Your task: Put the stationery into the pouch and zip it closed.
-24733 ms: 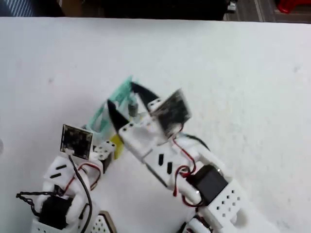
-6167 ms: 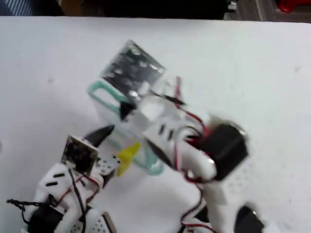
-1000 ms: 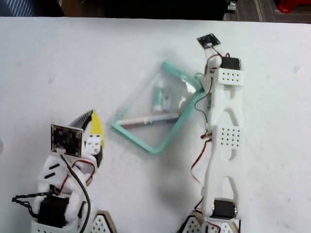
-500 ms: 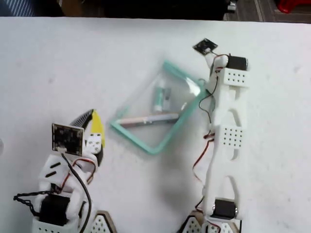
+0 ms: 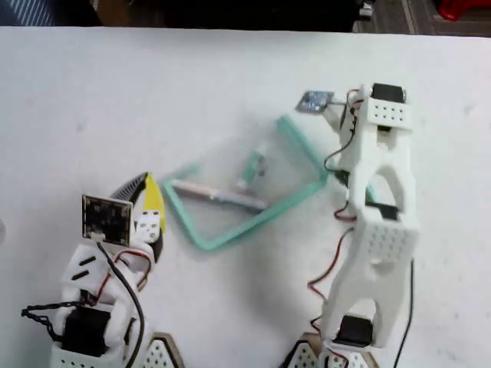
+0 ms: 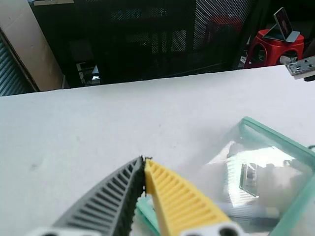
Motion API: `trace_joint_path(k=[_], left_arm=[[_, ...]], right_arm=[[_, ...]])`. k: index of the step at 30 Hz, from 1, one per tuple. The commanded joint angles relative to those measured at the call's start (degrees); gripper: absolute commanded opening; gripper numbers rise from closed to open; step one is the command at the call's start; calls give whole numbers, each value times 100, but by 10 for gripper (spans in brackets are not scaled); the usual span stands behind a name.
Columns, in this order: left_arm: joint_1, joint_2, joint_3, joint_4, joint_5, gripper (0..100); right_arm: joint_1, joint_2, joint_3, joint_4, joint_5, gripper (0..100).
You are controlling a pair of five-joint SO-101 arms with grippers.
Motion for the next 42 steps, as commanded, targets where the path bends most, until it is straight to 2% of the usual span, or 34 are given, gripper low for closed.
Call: trace_joint_path(k=[1,5,7,10,13,15,20,25,33,39,42], left_arm=[[57,-40,-53,-185,62,24],[734,-40,-44,-123,18,28],[1042,-40,-53,0,-229,28],[1341,-40,-53,70,-712,28],[1508,-40,-114,79,-774,29],[1525,-40,-308,281,-747,68],[1508,-40,-976,1248,-413,250],[1516,-40,-1609,1952,-404,274],[1543,-40,-1776,2057,-545,276],[1429,-40,-1732,1960,-712,275],[1033,-40,-1609,1705,-536,273]], right_arm=[[-233,-1912,1468,163,501,18],[-989,-3433,2699,154,484,18],[-1446,-4110,3121,154,396,18],[-2088,-4998,3341,154,-255,18],[-2712,-5727,3341,154,-862,18],[-3108,-6088,3332,154,-1160,18],[-3855,-6677,3235,-22,-1996,18],[-4013,-6580,1952,-92,-3323,18],[-4637,-5516,-149,-66,-4985,17],[-4725,-4593,-1371,92,-5723,17],[-4734,-4532,-1495,136,-5811,17]])
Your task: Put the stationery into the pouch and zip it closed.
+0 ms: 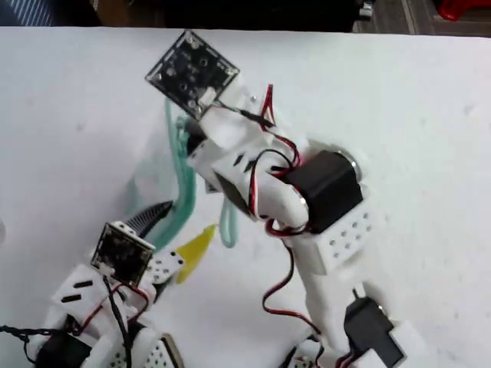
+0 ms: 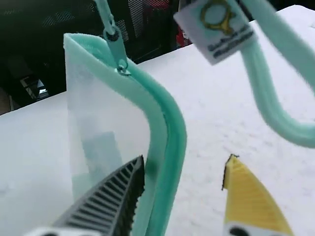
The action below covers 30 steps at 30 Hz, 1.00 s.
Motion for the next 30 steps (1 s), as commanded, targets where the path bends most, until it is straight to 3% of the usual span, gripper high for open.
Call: trace_joint_path(k=[1,10,24,30], left_arm=[[-558,48,-18,-475,281,273],[-901,48,914,-1749,554,272],[-857,48,949,-2180,1002,234],[-295,48,1143,-2207,914,193]], right_arm=[[-22,-48,-404,101,-149,17],[-391,-435,-413,84,-158,17],[-409,-1130,-571,84,-158,17],[-382,-998,-176,84,-158,17]])
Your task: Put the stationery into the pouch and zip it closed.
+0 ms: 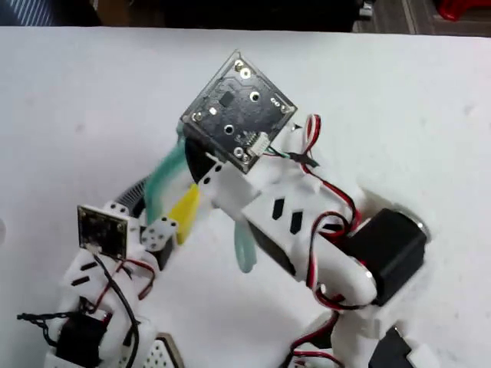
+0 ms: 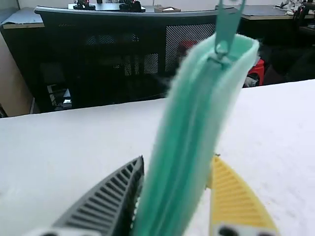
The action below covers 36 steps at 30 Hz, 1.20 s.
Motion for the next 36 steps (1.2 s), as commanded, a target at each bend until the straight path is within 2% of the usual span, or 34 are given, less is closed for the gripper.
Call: trace_joint_path(k=[1,5,8,21,30,36], left_arm=[[497,48,97,-167,-158,177],[778,48,114,-158,-747,85],[778,48,123,-176,-844,16],[760,48,220,-88,-853,21],[760,48,185,158,-870,20],[787,48,176,229,-879,20]], right_arm=[[-4,-92,70,66,-44,17],[286,-75,211,57,-53,17],[514,-75,527,-48,-62,17],[690,-75,1881,-1481,-62,17],[2088,-75,2655,-2404,-18,17],[2642,-66,3068,-3108,-18,17]])
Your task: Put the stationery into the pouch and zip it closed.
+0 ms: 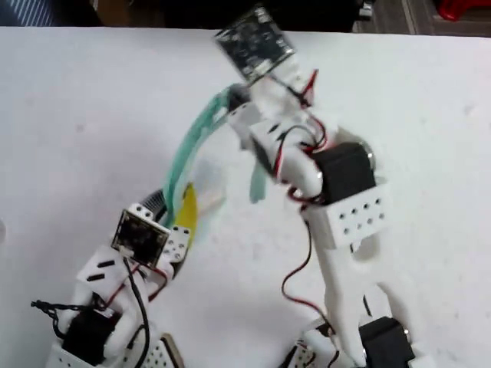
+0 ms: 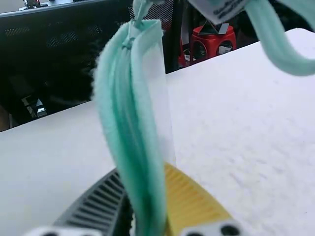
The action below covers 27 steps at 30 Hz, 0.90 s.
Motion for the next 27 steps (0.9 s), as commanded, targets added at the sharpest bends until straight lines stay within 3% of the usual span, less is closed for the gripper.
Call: trace_joint_path(k=[1,9,16,27], left_arm=[[75,40,-105,185,-53,20],[84,40,-484,633,-53,20],[84,40,-475,633,-62,20],[75,40,-475,633,-62,20]], right_arm=[[453,-57,114,-558,-26,17],[866,813,-114,-1147,-53,17],[1297,1912,-1266,-620,-70,17],[1165,2325,-1820,-286,-79,17]])
